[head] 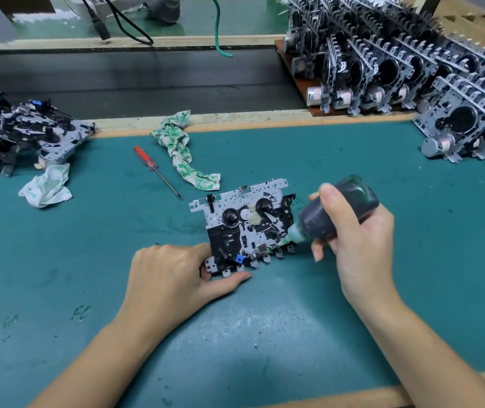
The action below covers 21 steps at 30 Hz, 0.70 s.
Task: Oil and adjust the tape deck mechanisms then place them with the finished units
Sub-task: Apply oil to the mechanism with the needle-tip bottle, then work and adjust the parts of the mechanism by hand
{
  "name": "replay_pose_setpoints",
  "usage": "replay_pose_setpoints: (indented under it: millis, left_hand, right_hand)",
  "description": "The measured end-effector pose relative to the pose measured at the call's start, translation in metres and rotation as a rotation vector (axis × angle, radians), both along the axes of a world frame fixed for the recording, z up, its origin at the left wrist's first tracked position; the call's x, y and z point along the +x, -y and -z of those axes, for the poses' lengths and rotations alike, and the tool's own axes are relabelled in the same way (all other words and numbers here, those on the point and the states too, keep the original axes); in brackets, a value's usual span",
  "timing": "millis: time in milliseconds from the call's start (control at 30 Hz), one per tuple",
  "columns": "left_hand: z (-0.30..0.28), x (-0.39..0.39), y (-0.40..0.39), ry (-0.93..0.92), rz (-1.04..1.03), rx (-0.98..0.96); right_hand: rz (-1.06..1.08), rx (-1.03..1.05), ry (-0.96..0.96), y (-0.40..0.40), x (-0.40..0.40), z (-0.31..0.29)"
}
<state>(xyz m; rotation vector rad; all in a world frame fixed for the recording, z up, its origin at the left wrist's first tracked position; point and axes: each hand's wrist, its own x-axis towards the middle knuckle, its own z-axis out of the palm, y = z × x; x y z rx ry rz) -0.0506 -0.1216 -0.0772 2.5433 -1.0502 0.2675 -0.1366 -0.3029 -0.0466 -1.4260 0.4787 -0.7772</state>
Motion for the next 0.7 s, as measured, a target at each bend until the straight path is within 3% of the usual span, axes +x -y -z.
replay_pose_setpoints:
  millis: [233, 533, 700]
  left_hand:
    - [-0.001, 0.0, 0.0, 0.002, 0.006, -0.019]
    - [-0.001, 0.0, -0.002, 0.009, 0.016, -0.011]
    - [-0.002, 0.003, -0.003, 0.064, 0.016, 0.034]
  right_hand:
    - [0.01, 0.007, -0.007, 0.0, -0.001, -0.001]
    - [0.168, 0.194, 0.119, 0.02, 0.002, -0.006]
    - [0.127, 0.086, -0.006, 0.03, 0.007, 0.006]
